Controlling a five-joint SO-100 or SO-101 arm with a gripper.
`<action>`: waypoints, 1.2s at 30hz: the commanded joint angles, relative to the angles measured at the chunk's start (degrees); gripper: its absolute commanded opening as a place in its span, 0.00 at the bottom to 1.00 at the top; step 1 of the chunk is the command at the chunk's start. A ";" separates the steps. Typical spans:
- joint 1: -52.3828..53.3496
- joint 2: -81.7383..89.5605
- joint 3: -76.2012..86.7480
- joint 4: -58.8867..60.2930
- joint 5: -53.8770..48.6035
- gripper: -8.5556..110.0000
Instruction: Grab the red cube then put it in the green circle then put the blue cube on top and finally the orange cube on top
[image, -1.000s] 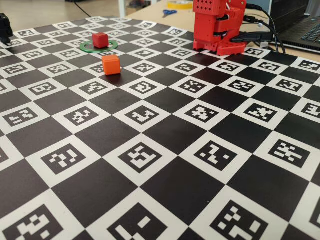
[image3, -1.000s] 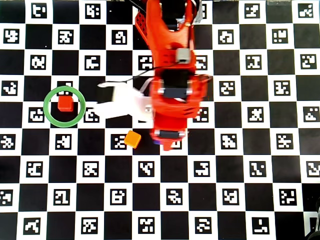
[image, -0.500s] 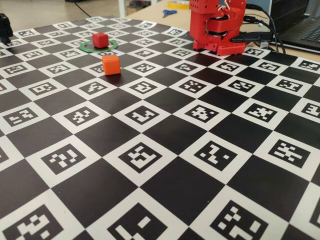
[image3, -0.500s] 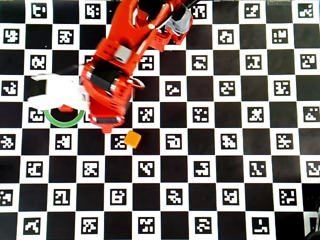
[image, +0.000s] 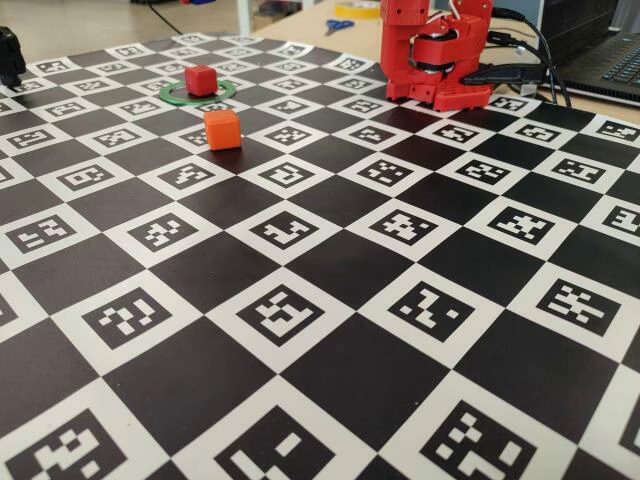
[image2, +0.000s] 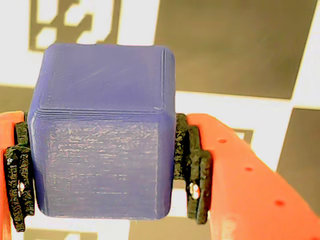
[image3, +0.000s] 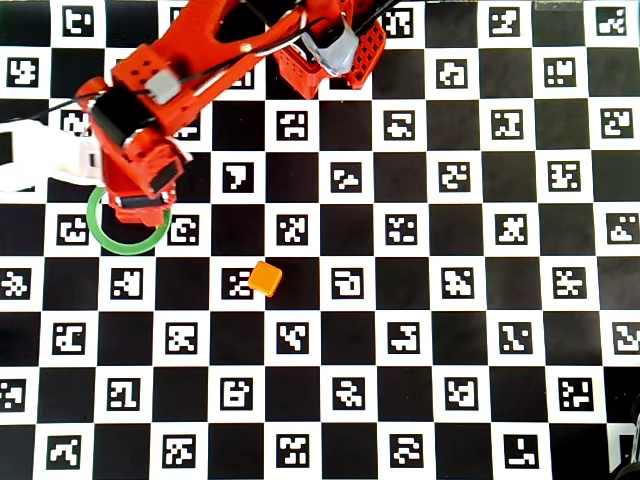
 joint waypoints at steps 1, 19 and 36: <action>2.20 -0.35 -6.42 0.35 -1.41 0.08; 4.75 -6.86 -4.92 -7.56 3.60 0.08; 3.52 -5.54 8.61 -17.84 6.50 0.08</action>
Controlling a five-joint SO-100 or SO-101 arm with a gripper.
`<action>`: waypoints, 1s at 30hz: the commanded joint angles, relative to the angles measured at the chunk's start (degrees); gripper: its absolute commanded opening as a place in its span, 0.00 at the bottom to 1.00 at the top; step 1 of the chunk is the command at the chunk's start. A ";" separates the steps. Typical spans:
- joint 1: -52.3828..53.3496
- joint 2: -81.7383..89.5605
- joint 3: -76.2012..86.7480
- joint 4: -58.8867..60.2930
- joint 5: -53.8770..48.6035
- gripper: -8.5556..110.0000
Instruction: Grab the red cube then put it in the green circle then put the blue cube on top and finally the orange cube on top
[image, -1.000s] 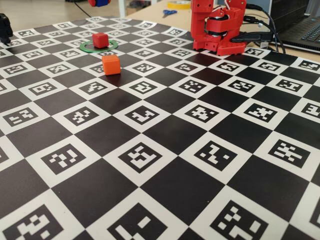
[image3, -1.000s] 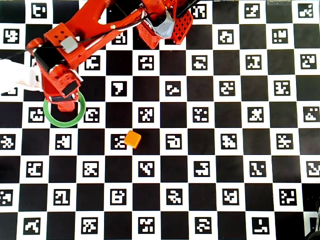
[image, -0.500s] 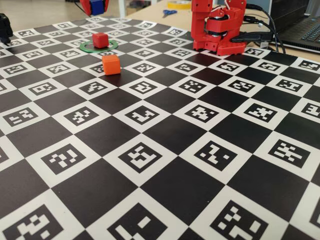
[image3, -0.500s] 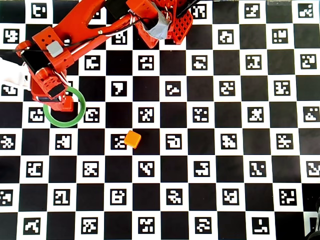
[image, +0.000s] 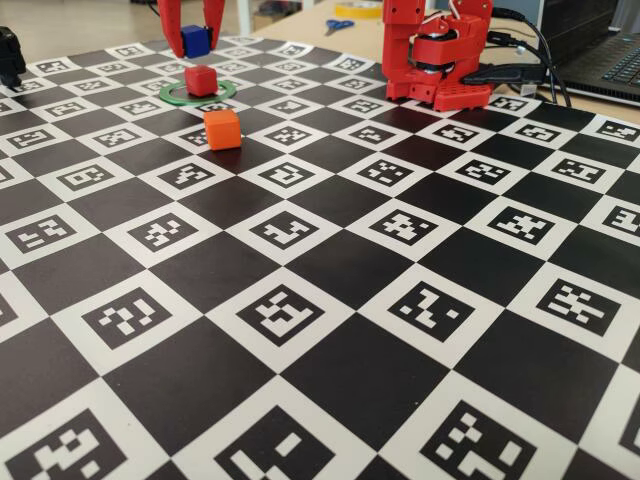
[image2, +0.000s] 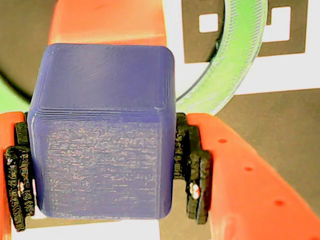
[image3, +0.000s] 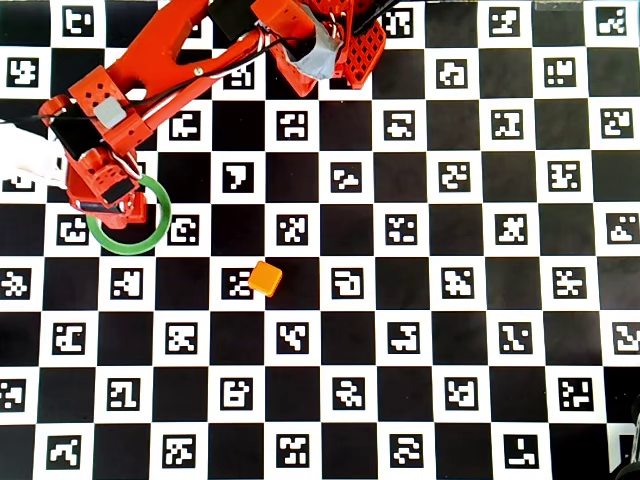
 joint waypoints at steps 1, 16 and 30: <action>-0.97 3.69 1.14 -2.11 0.88 0.08; -1.58 3.78 2.90 -4.04 1.85 0.08; -1.23 4.04 2.37 -2.37 1.05 0.28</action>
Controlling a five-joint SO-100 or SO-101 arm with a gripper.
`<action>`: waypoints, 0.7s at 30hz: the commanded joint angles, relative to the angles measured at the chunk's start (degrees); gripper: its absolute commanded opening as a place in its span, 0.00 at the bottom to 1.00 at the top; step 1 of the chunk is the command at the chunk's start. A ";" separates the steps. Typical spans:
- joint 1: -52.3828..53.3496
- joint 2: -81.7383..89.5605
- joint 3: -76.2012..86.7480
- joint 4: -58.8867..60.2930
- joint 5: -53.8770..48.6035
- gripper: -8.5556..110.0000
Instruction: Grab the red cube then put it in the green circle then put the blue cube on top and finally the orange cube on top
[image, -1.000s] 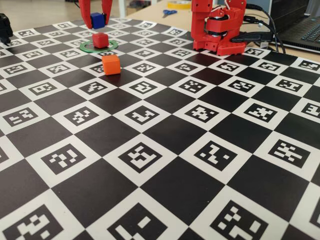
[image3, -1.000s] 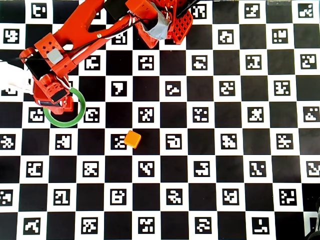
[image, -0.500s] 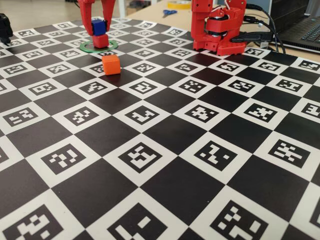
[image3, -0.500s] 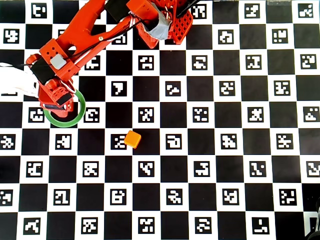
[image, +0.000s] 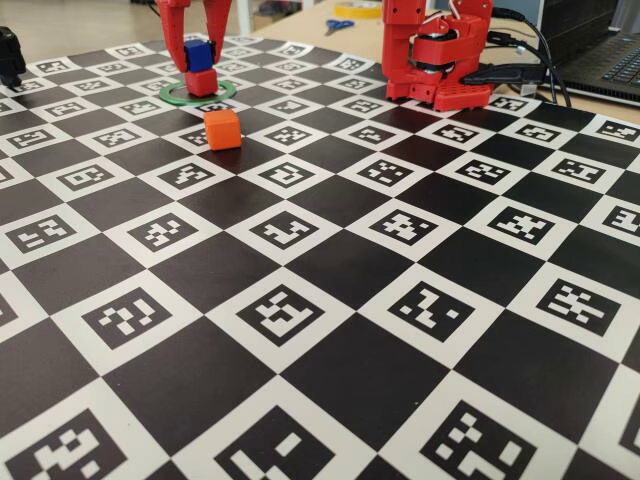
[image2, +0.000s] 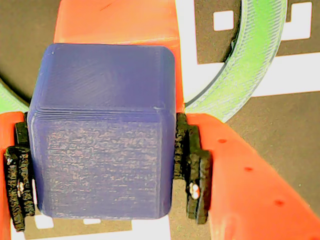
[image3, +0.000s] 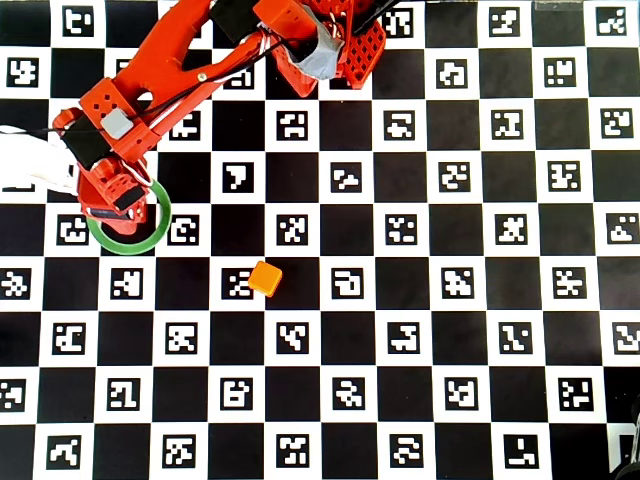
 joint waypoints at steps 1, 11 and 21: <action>0.00 4.22 -1.23 1.32 -0.44 0.28; -0.18 6.59 -19.34 15.47 2.37 0.28; -6.86 10.72 -33.66 29.53 8.35 0.28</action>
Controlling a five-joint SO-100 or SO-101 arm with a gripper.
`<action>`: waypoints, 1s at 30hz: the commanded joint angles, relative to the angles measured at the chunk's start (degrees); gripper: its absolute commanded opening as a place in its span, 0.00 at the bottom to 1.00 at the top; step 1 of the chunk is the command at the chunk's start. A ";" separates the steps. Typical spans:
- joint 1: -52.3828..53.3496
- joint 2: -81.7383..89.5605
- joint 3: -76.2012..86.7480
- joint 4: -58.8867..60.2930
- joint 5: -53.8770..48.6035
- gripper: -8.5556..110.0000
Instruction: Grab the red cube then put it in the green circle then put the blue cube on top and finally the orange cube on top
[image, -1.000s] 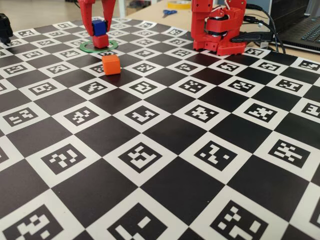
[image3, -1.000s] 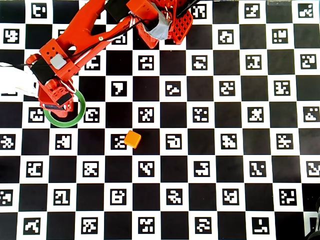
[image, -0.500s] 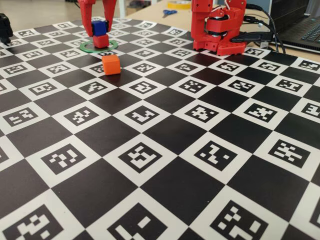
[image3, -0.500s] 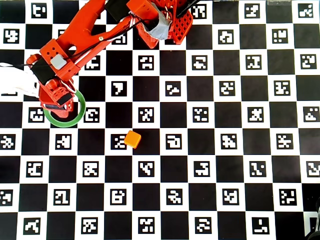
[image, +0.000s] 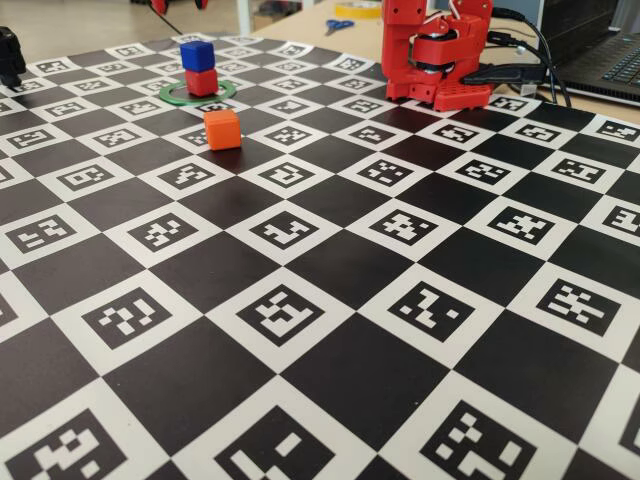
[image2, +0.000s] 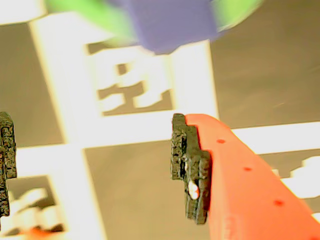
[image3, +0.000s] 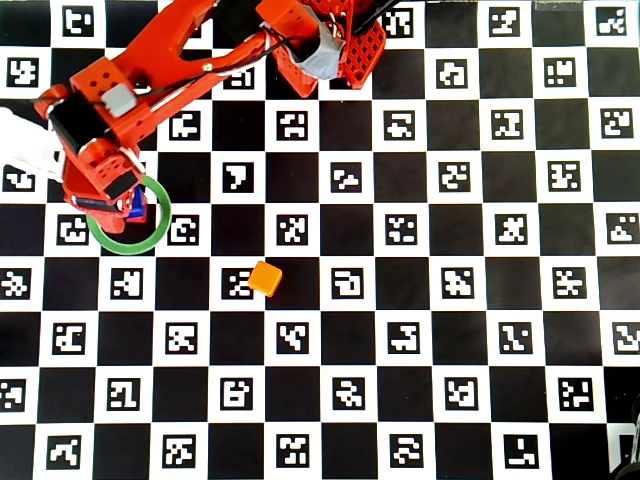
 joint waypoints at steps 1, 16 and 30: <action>-3.08 8.88 -6.24 5.71 3.16 0.28; -14.33 17.93 0.18 4.66 16.35 0.28; -23.47 23.38 17.14 -3.87 29.79 0.28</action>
